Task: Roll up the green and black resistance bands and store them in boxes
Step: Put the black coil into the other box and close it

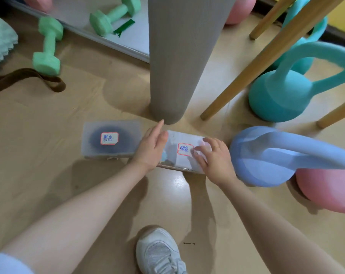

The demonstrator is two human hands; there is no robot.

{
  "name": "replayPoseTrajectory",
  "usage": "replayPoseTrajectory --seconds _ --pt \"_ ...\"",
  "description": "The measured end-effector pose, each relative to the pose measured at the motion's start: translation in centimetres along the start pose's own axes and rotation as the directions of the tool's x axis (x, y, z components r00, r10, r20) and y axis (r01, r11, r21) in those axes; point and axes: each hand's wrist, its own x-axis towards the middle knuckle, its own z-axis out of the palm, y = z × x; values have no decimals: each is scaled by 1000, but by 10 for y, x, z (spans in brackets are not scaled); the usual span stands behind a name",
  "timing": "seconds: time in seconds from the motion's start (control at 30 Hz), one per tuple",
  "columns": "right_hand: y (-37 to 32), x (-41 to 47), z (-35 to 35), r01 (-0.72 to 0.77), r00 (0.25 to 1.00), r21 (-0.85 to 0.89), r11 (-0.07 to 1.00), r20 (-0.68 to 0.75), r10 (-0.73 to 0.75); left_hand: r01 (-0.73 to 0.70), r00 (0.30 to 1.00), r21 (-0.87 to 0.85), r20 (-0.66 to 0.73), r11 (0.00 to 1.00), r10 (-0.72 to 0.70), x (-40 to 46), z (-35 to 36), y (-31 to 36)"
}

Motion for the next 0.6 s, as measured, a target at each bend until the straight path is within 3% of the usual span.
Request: replayPoseTrajectory --seconds 0.03,0.1,0.17,0.2,0.23,0.3,0.47,0.6 --pt "5 -7 11 -52 999 -9 999 7 52 -42 997 95 62 995 36 1 1 -4" --pt "8 -17 25 -214 967 104 971 163 196 -114 972 393 233 912 21 3 4 -18" --pt "9 -21 35 -270 943 175 947 246 223 -256 932 665 364 701 -5 4 5 -30" --pt "7 -23 39 -206 964 111 972 192 182 -351 916 725 398 592 55 4 6 -35" --pt "7 -23 45 -124 987 31 992 103 120 -427 897 758 423 493 126 2 6 -39" --pt "5 -20 55 0 1000 -106 994 8 1 -461 888 787 412 411 206 2 12 -52" --pt "3 3 69 169 971 -282 944 -114 -208 -421 901 844 348 334 257 8 19 -56" --pt "-1 15 80 189 966 -286 940 -117 -230 -454 865 856 358 248 351 19 18 -60"
